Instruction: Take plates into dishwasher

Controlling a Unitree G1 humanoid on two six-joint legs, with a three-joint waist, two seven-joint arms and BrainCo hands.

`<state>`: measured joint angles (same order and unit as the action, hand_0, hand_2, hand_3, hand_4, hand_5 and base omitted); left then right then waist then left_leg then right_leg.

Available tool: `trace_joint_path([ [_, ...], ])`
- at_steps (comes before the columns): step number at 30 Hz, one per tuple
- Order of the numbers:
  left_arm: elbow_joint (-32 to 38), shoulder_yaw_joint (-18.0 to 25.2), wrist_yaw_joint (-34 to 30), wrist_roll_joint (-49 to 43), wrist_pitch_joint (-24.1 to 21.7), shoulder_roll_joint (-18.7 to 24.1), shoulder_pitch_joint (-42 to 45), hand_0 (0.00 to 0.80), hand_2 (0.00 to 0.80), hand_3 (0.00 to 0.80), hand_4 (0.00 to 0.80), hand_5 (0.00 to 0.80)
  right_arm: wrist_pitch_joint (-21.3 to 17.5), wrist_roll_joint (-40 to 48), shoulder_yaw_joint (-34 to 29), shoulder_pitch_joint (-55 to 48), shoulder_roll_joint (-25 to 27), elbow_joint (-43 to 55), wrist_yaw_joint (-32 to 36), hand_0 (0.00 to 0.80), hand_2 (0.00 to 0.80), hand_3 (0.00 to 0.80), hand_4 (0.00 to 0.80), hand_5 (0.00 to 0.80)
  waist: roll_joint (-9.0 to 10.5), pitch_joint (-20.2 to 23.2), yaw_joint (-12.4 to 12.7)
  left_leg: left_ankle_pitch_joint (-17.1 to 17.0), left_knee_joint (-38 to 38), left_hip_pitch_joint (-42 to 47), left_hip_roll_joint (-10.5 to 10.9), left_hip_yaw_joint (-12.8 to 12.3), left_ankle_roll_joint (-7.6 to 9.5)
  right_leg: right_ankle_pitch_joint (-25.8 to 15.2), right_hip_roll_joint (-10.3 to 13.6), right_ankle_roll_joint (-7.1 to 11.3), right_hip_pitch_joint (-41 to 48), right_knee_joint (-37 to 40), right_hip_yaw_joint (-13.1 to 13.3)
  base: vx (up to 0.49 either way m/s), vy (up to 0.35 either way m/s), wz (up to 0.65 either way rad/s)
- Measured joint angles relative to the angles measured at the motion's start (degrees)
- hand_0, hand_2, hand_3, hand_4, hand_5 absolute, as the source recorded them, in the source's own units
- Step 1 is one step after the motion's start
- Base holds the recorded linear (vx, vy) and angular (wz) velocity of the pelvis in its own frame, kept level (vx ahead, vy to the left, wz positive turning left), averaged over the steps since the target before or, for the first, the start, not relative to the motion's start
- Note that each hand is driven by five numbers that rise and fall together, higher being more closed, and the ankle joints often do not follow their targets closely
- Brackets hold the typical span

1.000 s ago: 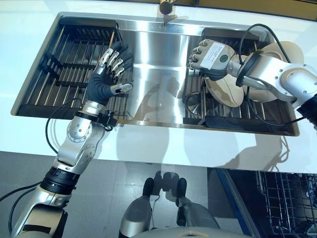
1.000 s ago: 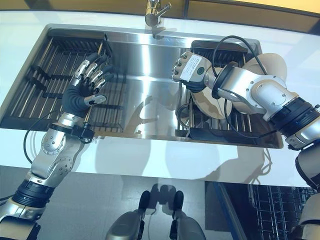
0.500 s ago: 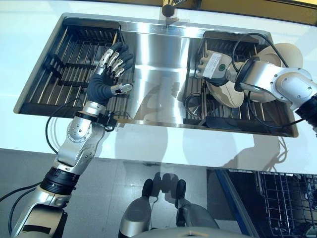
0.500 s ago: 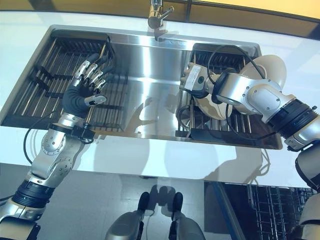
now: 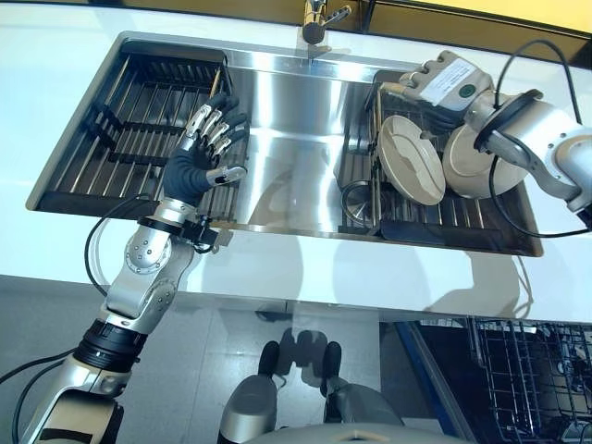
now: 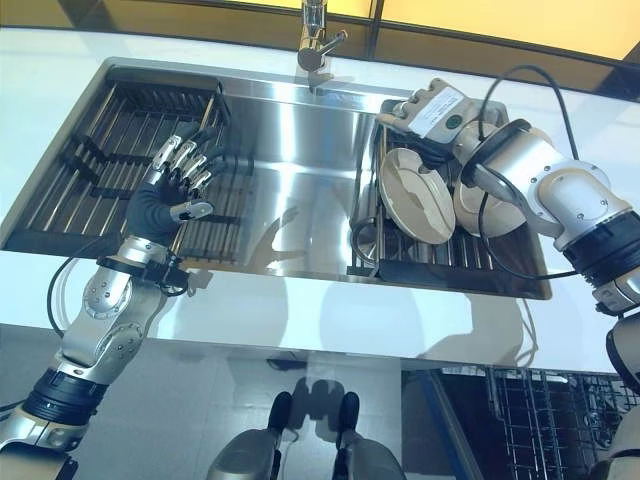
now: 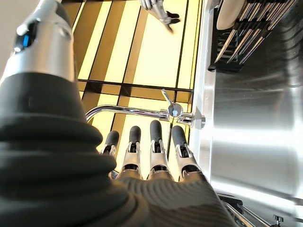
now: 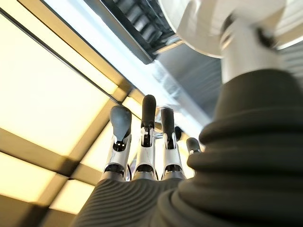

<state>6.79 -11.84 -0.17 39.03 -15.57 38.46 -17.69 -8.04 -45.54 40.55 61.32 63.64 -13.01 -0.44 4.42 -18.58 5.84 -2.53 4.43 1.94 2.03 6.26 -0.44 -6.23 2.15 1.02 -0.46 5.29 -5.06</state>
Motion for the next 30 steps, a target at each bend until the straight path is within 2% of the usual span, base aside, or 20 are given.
trace_joint_path([
  [3,1.5,0.4,0.1,0.0,0.0,-0.4,1.4,0.000,0.000,0.000,0.000,0.000,3.8,3.6,-7.1,-7.4,0.0,2.7,2.1,0.000,0.000,0.000,0.000,0.000,0.01,0.0,-0.4,0.0,0.2,0.8,0.0,-0.4,0.07,0.0,0.0,-0.02,0.4,0.0,0.7,0.018,0.036,-0.09],
  [7,1.7,2.4,0.8,-0.2,0.0,-2.5,1.7,0.000,0.000,0.000,0.000,0.000,8.8,13.1,-15.3,-16.7,-1.4,5.1,6.7,0.000,0.000,0.000,0.000,0.000,-0.02,0.1,-1.5,0.0,0.4,1.8,-0.1,-1.3,0.09,-0.2,-0.1,-0.02,1.0,0.0,1.4,0.029,0.026,-0.10],
  [12,1.8,2.5,1.4,-2.3,1.3,-4.0,1.8,0.000,0.000,0.000,0.000,0.000,11.0,16.0,-15.8,-19.2,-4.3,5.2,9.8,0.000,0.000,0.000,0.000,0.000,-0.27,0.5,-3.7,0.0,0.5,2.6,-0.2,-1.4,0.12,-0.2,-0.1,-0.02,1.7,0.0,1.7,0.024,0.014,-0.03],
  [16,2.0,2.5,1.6,-4.0,2.5,-5.4,1.8,0.000,0.000,0.000,0.000,0.000,11.9,17.8,-15.8,-20.6,-6.1,5.2,11.0,0.000,0.000,0.000,0.000,0.000,-1.06,1.5,-3.6,0.0,0.5,2.8,-0.5,-1.4,0.12,-0.2,-0.2,-0.09,1.8,0.0,1.8,0.003,0.004,-0.01],
  [21,2.1,2.5,1.8,-4.5,3.0,-6.4,1.9,0.000,0.000,0.000,0.000,0.000,13.7,20.3,-15.8,-21.4,-11.5,5.2,11.5,0.000,0.000,0.000,0.000,0.000,-1.24,2.3,-3.5,0.0,0.5,3.4,-0.5,-1.5,0.08,-0.3,-0.2,-0.09,2.5,0.0,1.8,0.006,0.003,0.00],
  [26,2.1,2.5,1.9,-4.6,4.0,-7.6,2.0,0.000,0.000,0.000,0.000,0.000,14.5,19.8,-15.9,-23.9,-15.7,5.1,10.9,0.000,0.000,0.000,0.000,0.000,-1.49,3.4,-3.3,0.0,0.5,3.8,-0.5,-1.4,0.12,-0.3,-0.2,-0.09,2.9,0.0,1.8,0.007,0.003,0.00],
  [30,2.1,2.5,1.8,-4.6,4.3,-8.3,2.1,0.000,0.000,0.000,0.000,0.000,14.4,17.2,-15.9,-24.0,-16.5,5.1,9.9,0.000,0.000,0.000,0.000,0.000,-1.52,3.4,-3.3,0.0,0.5,4.5,-0.5,-1.4,0.12,-0.3,-0.1,-0.08,3.6,0.0,1.7,0.002,0.001,0.01],
])
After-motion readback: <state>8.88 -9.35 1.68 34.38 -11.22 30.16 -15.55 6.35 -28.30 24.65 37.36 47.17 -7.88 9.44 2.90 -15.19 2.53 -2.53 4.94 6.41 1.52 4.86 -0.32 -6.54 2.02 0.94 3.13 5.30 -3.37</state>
